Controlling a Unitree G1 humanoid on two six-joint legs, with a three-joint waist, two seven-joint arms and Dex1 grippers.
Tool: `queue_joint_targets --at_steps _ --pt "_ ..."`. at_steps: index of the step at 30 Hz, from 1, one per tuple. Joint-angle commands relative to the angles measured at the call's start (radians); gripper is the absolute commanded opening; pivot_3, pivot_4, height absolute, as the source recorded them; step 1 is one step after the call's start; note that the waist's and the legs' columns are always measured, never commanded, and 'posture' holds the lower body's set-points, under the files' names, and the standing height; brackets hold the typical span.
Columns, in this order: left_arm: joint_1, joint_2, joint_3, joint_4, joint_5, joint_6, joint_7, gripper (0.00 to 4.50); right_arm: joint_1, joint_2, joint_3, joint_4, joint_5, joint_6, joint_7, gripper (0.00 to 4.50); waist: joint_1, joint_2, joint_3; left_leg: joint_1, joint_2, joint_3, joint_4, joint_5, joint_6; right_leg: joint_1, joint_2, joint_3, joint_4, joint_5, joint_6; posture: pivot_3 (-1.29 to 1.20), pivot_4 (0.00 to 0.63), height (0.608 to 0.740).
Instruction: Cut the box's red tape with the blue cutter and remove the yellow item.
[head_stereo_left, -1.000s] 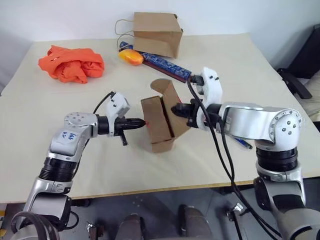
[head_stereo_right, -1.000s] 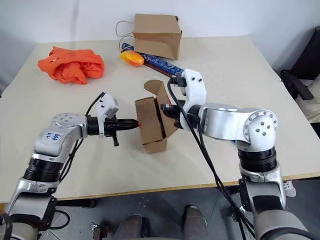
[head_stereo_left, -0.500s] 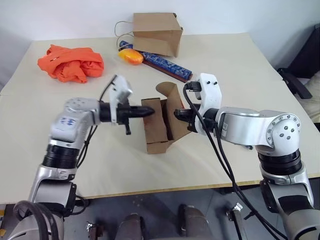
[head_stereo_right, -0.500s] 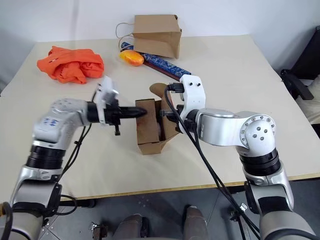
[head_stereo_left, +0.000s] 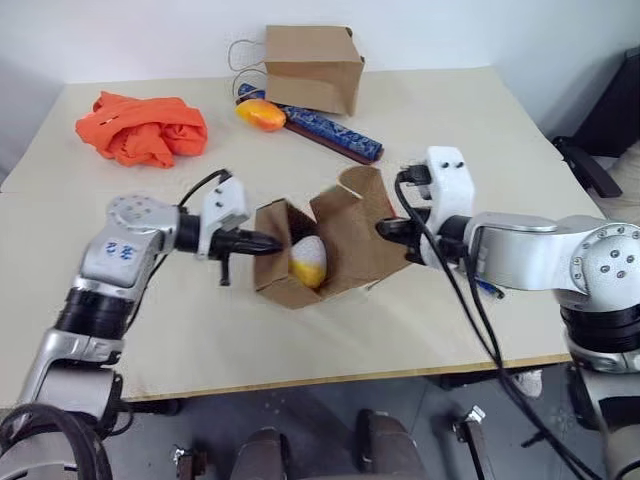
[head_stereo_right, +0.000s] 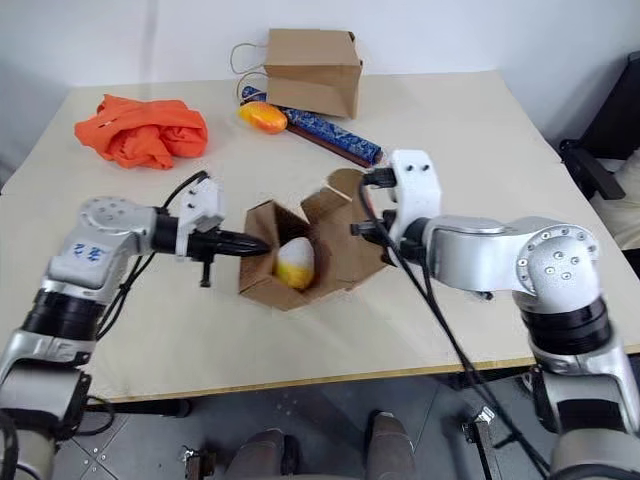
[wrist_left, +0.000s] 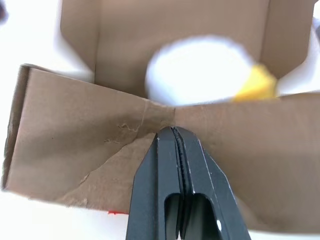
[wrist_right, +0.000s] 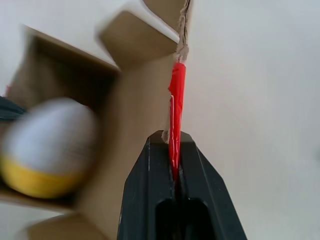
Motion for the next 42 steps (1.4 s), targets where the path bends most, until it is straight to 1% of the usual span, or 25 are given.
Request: queue_joint_targets --at_steps 1,5,7,10,11,12,14,15,19,22,24,25,26,27,29,31,33,35,36,37,38,40,42 --pt "0.078 0.005 -0.041 -0.064 0.013 0.042 -0.015 0.00 0.015 -0.051 -0.024 0.008 0.017 0.025 0.071 0.04 0.013 0.000 0.000 0.000 -0.001 0.000 0.000 0.000 0.000 0.000 -0.001 0.000 0.000 0.000 0.000 0.00 0.150 0.740" --pt "0.124 -0.044 -0.031 -0.073 0.026 0.030 0.051 0.00 0.051 -0.062 0.014 0.052 0.017 0.033 0.096 0.04 0.036 -0.003 0.002 -0.005 0.000 0.000 0.003 0.000 0.000 -0.001 0.000 -0.001 -0.004 0.000 0.000 0.00 0.150 0.740" --pt "0.121 -0.081 -0.033 -0.064 0.030 0.026 0.082 0.00 0.061 -0.041 0.039 0.056 0.017 0.028 0.106 0.04 0.045 -0.003 0.002 -0.006 0.000 0.001 0.003 0.000 0.001 -0.001 0.000 -0.001 -0.006 0.000 -0.001 0.00 0.150 0.740" --pt "0.109 -0.113 -0.028 -0.050 0.032 0.027 0.102 0.00 0.050 -0.042 0.079 0.056 -0.002 0.037 0.133 0.04 0.047 -0.003 0.002 -0.006 0.000 0.001 0.003 0.000 0.001 -0.001 0.000 -0.002 -0.007 0.001 -0.001 0.00 0.150 0.740" --pt "0.103 -0.118 -0.027 -0.041 0.035 0.035 0.107 0.00 0.048 -0.040 0.079 0.054 -0.030 0.046 0.171 0.22 0.046 -0.003 0.002 -0.006 0.000 0.001 0.003 0.000 0.001 -0.001 0.000 -0.002 -0.007 0.001 -0.001 0.00 0.150 0.740" --pt "0.099 -0.121 -0.026 -0.036 0.038 0.041 0.110 0.00 0.048 -0.040 0.078 0.051 -0.050 0.050 0.200 0.45 0.046 -0.003 0.002 -0.006 0.000 0.001 0.003 0.000 0.001 -0.001 0.000 -0.002 -0.007 0.001 -0.001 0.00 0.150 0.740" --pt "0.087 -0.122 -0.022 -0.013 0.041 0.058 0.116 0.39 0.062 -0.047 0.073 0.053 -0.096 0.058 0.253 0.97 0.046 -0.003 0.002 -0.006 0.000 0.001 0.002 0.000 0.001 -0.001 0.000 -0.002 -0.007 0.001 -0.001 0.00 0.150 0.740" --pt "0.082 -0.120 -0.021 -0.004 0.040 0.068 0.114 0.61 0.068 -0.049 0.072 0.056 -0.114 0.063 0.272 1.33 0.046 -0.003 0.002 -0.006 0.000 0.001 0.002 0.000 0.001 -0.001 0.000 -0.002 -0.007 0.001 -0.001 0.00 0.150 0.740" --pt "0.049 -0.100 0.002 0.045 0.029 0.099 0.100 1.84 0.072 -0.063 0.030 0.043 -0.298 0.064 0.443 2.75 0.046 -0.003 0.002 -0.006 0.000 0.002 0.002 0.000 0.001 -0.001 0.000 -0.002 -0.007 0.001 -0.001 0.00 0.150 0.740" --pt "0.027 -0.089 0.034 0.072 0.014 0.114 0.097 2.77 0.086 -0.082 -0.007 0.046 -0.397 0.061 0.546 3.83 0.046 -0.003 0.002 -0.006 0.000 0.002 0.002 0.000 0.001 -0.001 0.000 -0.002 -0.007 0.001 -0.001 0.00 0.150 0.740" --pt "0.016 -0.074 0.049 0.089 0.012 0.117 0.087 3.35 0.099 -0.099 -0.036 0.047 -0.471 0.054 0.620 4.47 0.046 -0.003 0.002 -0.006 0.000 0.002 0.002 0.000 0.001 -0.001 0.000 -0.002 -0.007 0.001 -0.001 0.00 0.150 0.740" --pt "0.008 -0.060 0.056 0.097 0.012 0.121 0.079 3.71 0.108 -0.117 -0.054 0.052 -0.514 0.047 0.667 4.50 0.046 -0.003 0.002 -0.006 0.000 0.002 0.002 0.000 0.001 -0.001 0.000 -0.002 -0.007 0.001 -0.001 0.00 0.150 0.740" --pt "0.002 -0.050 0.060 0.104 0.012 0.123 0.073 3.88 0.115 -0.128 -0.068 0.054 -0.550 0.043 0.705 4.50 0.046 -0.003 0.002 -0.006 0.000 0.002 0.002 0.000 0.001 -0.001 0.000 -0.002 -0.008 0.001 -0.001 0.00 0.150 0.740" --pt "-0.010 -0.036 0.069 0.108 0.011 0.127 0.068 3.92 0.128 -0.160 -0.081 0.051 -0.604 0.029 0.773 4.50 0.047 -0.003 0.002 -0.006 0.000 0.002 0.002 0.000 0.001 -0.001 0.000 -0.003 -0.008 0.001 0.000 0.00 0.150 0.740" --pt "-0.030 -0.019 0.085 0.111 0.006 0.129 0.066 4.48 0.150 -0.202 -0.102 0.044 -0.694 0.002 0.884 4.50 0.049 -0.003 0.002 -0.006 0.000 0.002 0.002 0.000 0.001 -0.001 0.000 -0.003 -0.008 0.001 0.000 0.00 0.150 0.740" --pt "-0.057 -0.006 0.098 0.105 -0.001 0.135 0.062 4.49 0.173 -0.229 -0.132 0.044 -0.783 -0.056 0.980 4.50 0.048 -0.003 0.002 -0.006 -0.001 0.003 0.002 0.000 0.001 -0.001 0.000 -0.003 -0.009 0.001 0.000 0.00 0.150 0.740" --pt "-0.099 -0.001 0.106 0.083 -0.011 0.141 0.051 4.49 0.215 -0.262 -0.177 0.044 -0.896 -0.167 1.104 4.50 0.051 -0.004 0.002 -0.006 -0.001 0.003 0.002 0.000 0.001 -0.001 0.000 -0.003 -0.009 0.001 0.000 0.00 0.150 0.740" --pt "-0.140 -0.025 0.112 0.051 -0.026 0.124 0.053 4.49 0.283 -0.281 -0.237 0.040 -0.992 -0.300 1.243 4.50 0.053 -0.004 0.002 -0.006 -0.001 0.003 0.002 0.000 0.001 -0.001 0.000 -0.003 -0.010 0.001 0.000 0.00 0.150 0.740" --pt "-0.153 -0.038 0.113 0.049 -0.022 0.110 0.066 4.49 0.312 -0.283 -0.259 0.032 -1.019 -0.342 1.299 4.50 0.052 -0.004 0.002 -0.006 -0.001 0.003 0.002 0.000 0.001 -0.001 0.000 -0.003 -0.010 0.001 0.001 0.00 0.150 0.740" --pt "-0.172 -0.054 0.103 0.040 -0.022 0.112 0.069 4.49 0.365 -0.293 -0.291 0.015 -1.051 -0.404 1.391 4.50 0.052 -0.004 0.002 -0.006 -0.001 0.003 0.002 0.000 0.001 -0.001 0.000 -0.003 -0.010 0.002 0.001 0.00 0.150 0.740" --pt "-0.188 -0.066 0.079 0.025 -0.019 0.115 0.054 4.49 0.429 -0.299 -0.332 -0.005 -1.067 -0.456 1.489 4.50 0.053 -0.004 0.002 -0.006 -0.001 0.004 0.002 0.000 0.001 -0.001 0.000 -0.003 -0.010 0.002 0.002 0.00 0.150 0.740" --pt "-0.203 -0.084 0.042 -0.005 -0.022 0.122 0.015 4.49 0.532 -0.311 -0.392 -0.033 -1.103 -0.531 1.627 4.50 0.053 -0.004 0.002 -0.006 -0.001 0.004 0.002 0.000 0.001 0.000 0.000 -0.003 -0.010 0.002 0.003 0.00 0.150 0.740" --pt "-0.213 -0.096 -0.002 -0.023 -0.016 0.129 -0.025 4.49 0.594 -0.265 -0.462 -0.052 -1.091 -0.596 1.716 4.50 0.051 -0.004 0.002 -0.006 -0.001 0.004 0.001 0.000 0.001 0.000 0.000 -0.003 -0.011 0.002 0.003 0.00 0.150 0.740"
